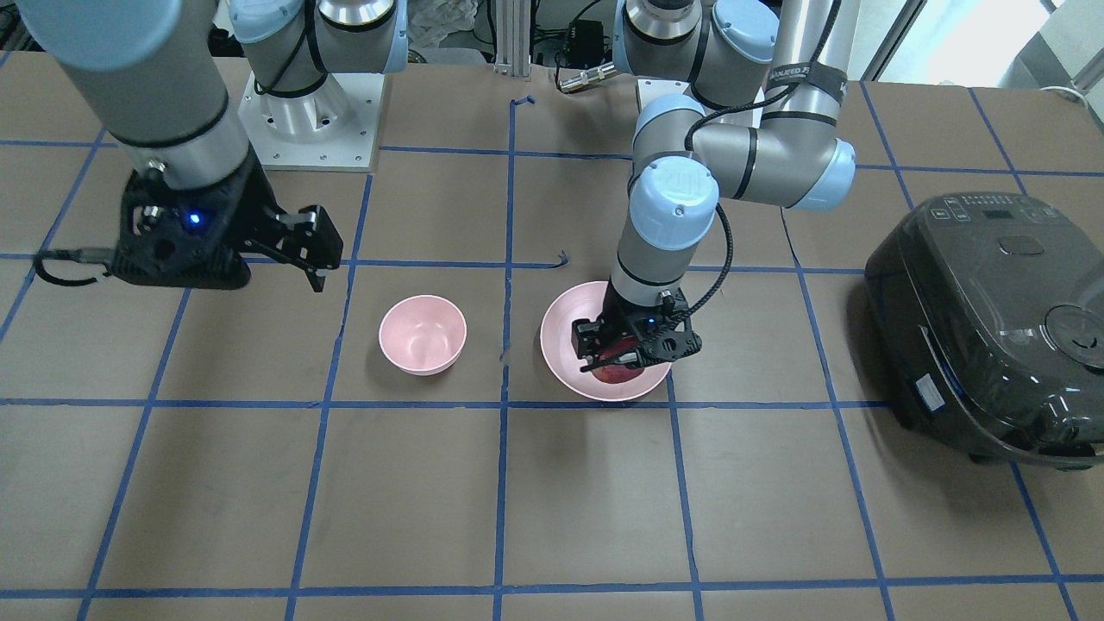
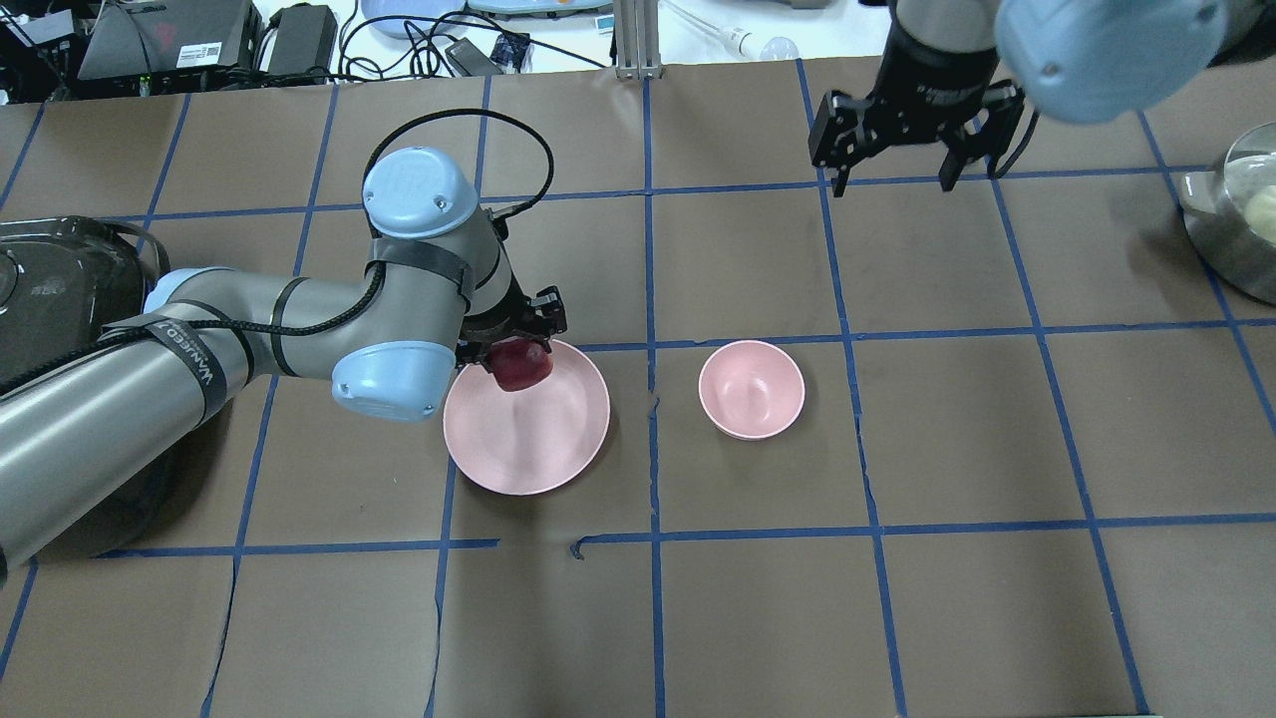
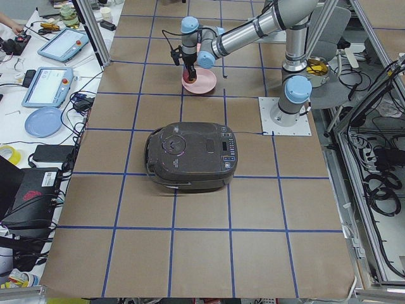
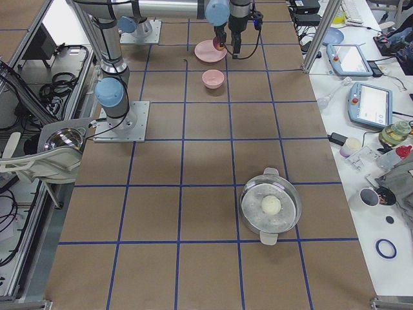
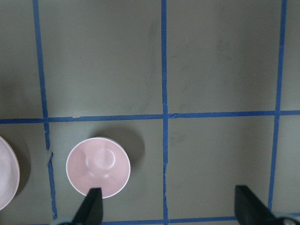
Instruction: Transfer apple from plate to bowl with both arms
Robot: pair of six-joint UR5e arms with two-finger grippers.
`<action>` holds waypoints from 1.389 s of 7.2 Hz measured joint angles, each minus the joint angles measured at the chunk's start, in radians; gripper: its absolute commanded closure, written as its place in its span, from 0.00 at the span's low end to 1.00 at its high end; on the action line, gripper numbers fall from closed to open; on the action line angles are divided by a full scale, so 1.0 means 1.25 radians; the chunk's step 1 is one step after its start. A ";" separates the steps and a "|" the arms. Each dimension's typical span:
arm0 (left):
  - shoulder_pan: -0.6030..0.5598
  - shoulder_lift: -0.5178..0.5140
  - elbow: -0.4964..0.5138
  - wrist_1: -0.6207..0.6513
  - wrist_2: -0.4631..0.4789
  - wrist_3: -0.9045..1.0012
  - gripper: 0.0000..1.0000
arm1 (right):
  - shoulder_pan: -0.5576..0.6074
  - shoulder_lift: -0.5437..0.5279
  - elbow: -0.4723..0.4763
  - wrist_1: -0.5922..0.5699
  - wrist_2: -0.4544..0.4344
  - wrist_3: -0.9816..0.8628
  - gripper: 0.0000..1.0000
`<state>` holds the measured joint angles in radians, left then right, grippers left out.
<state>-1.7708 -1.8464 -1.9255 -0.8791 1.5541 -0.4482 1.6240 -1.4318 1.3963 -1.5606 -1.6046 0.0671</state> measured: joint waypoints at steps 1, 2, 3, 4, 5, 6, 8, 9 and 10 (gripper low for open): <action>-0.045 0.003 0.032 -0.020 0.002 0.023 0.88 | 0.000 -0.017 -0.037 0.029 -0.003 -0.001 0.00; -0.093 0.001 0.079 -0.057 0.002 0.026 0.88 | 0.000 -0.024 -0.046 0.038 -0.006 -0.002 0.00; -0.141 -0.005 0.124 -0.085 0.002 0.014 0.88 | -0.001 -0.029 -0.044 0.042 -0.007 -0.002 0.00; -0.176 -0.015 0.153 -0.093 0.000 -0.016 0.89 | 0.000 -0.034 -0.041 0.043 -0.005 0.001 0.00; -0.197 -0.024 0.166 -0.092 -0.010 -0.059 0.89 | 0.000 -0.040 -0.038 0.044 -0.001 0.007 0.00; -0.215 -0.035 0.172 -0.081 -0.027 -0.101 0.89 | -0.001 -0.052 -0.029 0.046 0.001 0.010 0.00; -0.237 -0.059 0.187 -0.051 -0.062 -0.167 0.89 | -0.002 -0.083 0.007 0.046 -0.001 0.010 0.00; -0.245 -0.076 0.193 -0.043 -0.077 -0.185 0.89 | -0.002 -0.091 0.017 0.044 -0.002 0.010 0.00; -0.253 -0.096 0.198 -0.037 -0.084 -0.199 0.88 | -0.001 -0.094 0.021 0.044 -0.002 0.010 0.00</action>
<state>-2.0872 -1.9664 -1.6782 -0.9255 1.4494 -0.6967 1.6227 -1.5489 1.4225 -1.5059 -1.6072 0.0799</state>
